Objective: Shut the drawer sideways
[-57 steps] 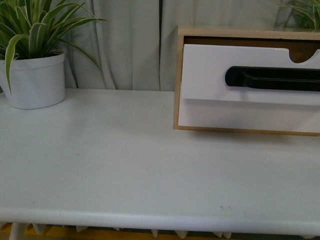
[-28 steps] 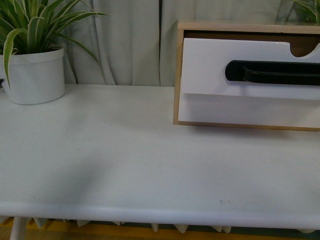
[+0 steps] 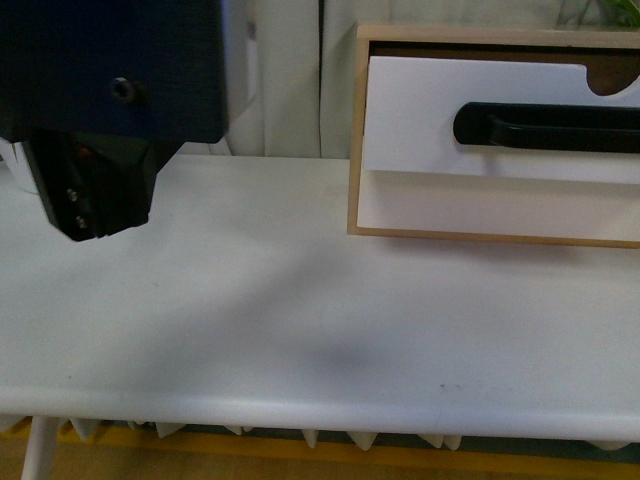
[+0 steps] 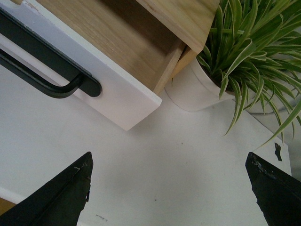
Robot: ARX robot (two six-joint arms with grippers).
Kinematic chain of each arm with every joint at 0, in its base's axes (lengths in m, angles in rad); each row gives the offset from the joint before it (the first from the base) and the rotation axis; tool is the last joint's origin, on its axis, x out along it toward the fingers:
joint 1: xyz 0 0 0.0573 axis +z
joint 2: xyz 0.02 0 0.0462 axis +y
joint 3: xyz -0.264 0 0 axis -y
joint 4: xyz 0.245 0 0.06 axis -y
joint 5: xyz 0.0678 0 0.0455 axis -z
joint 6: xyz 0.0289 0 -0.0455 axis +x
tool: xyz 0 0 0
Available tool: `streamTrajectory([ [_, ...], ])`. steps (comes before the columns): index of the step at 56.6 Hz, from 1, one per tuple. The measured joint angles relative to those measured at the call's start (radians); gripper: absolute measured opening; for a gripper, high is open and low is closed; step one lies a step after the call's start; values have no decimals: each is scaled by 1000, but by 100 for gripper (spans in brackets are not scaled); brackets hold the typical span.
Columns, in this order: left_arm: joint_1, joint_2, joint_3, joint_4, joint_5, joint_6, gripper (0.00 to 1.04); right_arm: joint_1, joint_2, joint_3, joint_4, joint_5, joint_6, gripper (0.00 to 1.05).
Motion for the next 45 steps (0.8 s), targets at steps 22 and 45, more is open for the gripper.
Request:
streamTrajectory([
  [22,-161,116,174,-111,-64,-29,98,5,114,34,30,42,-60,95],
  [45,-237,267,356,-136,-98,-52,98,5,212,96,72,71,-64,95],
])
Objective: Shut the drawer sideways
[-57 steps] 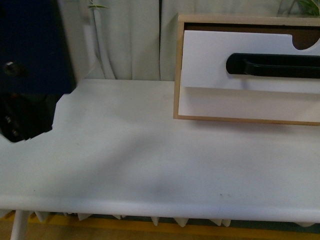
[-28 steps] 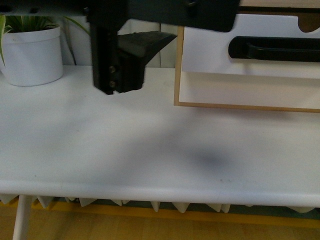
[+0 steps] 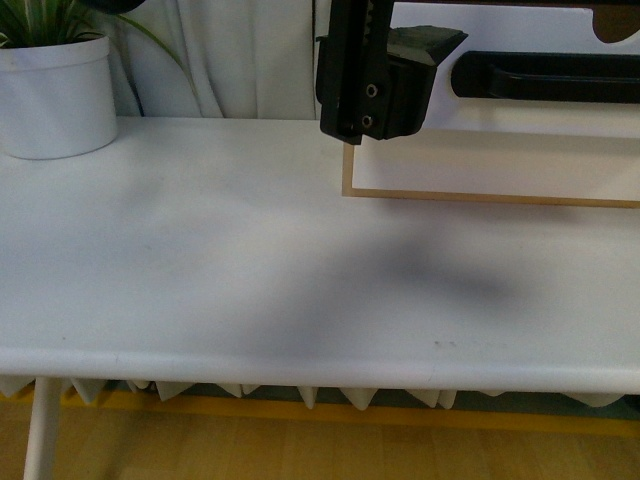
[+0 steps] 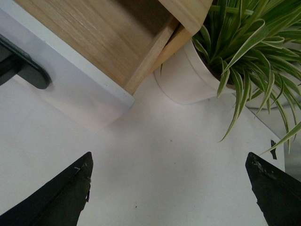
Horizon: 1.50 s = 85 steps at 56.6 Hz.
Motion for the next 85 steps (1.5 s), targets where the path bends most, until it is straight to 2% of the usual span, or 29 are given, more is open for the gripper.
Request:
streamTrajectory([
  [19,26,128,151,-18,39,23,98,63,99,68,25,43,-11,95],
  [44,49,195,209,-19,73,34,98,121,189,122,77,83,-17,95],
  [66,64,354,409,-13,93,50,98,137,289,204,133,112,-5,95],
  [85,72,507,634,-59,84,55,98,145,404,307,225,158,68,95],
])
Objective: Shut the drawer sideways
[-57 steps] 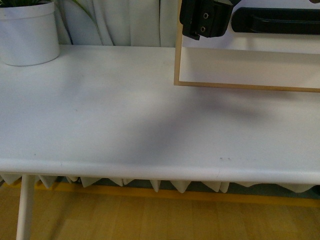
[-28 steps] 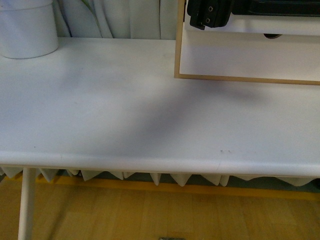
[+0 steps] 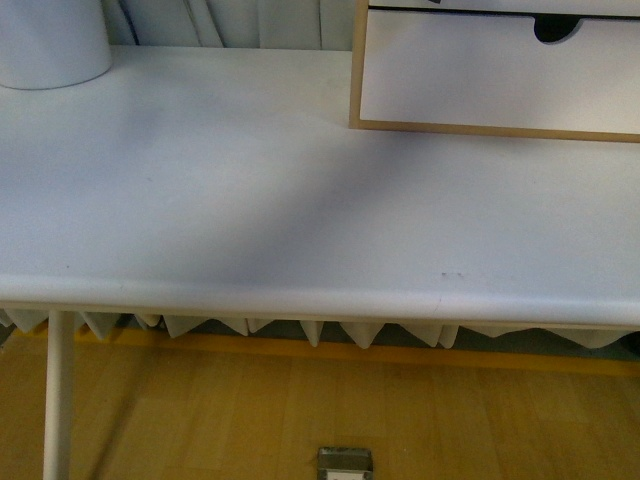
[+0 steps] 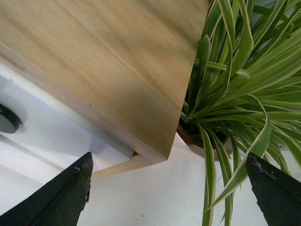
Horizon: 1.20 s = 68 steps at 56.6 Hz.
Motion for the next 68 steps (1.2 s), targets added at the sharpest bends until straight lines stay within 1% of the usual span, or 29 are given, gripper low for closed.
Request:
streamTrajectory([
  [7,1,21,31,-6,-4,-3,98,5,15,5,15,2,24,95],
  [20,0,20,26,-1,-8,-4,98,7,15,3,20,-3,40,95],
  [32,16,-24,-64,48,-28,-31,98,5,-21,-35,-2,-31,54,95],
  [41,41,-151,-272,149,-15,-52,98,2,-117,-131,18,-56,71,95],
  [49,72,-313,-512,251,-34,-109,98,-8,-290,-298,82,-79,116,95],
  [52,82,-383,-608,292,-51,-148,98,-11,-360,-372,112,-80,143,95],
  [57,87,-512,-761,371,-118,-232,98,-17,-478,-493,141,-83,192,95],
  [59,85,-552,-805,391,-129,-258,98,-18,-529,-544,149,-82,215,95],
  [68,67,-766,-1004,425,-208,-351,98,-17,-716,-708,158,-70,285,95],
])
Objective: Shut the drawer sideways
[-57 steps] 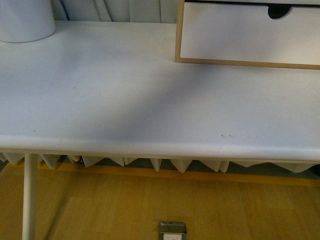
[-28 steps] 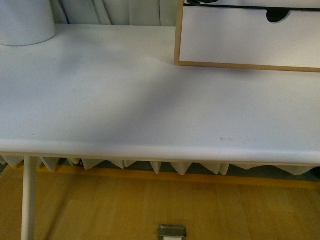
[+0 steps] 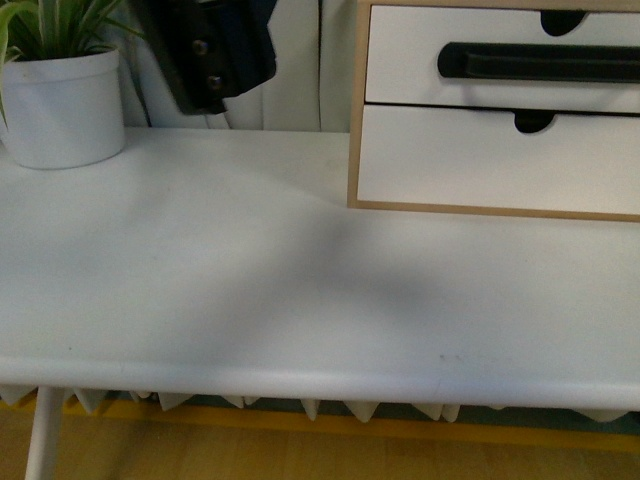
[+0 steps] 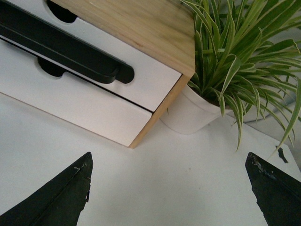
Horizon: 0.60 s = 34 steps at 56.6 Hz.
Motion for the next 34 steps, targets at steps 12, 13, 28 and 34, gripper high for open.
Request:
streamTrajectory([
  [12,29,-330,-251,-46,-161,-141,98,23,-269,-196,-23,62,81,95],
  [13,33,-365,-276,-58,-177,-151,98,26,-295,-214,-33,67,91,95],
  [28,177,-822,-510,-426,-305,-381,98,100,-600,-404,-65,200,229,95],
  [34,227,-927,-517,-546,-326,-518,98,100,-623,-409,-58,214,261,95],
])
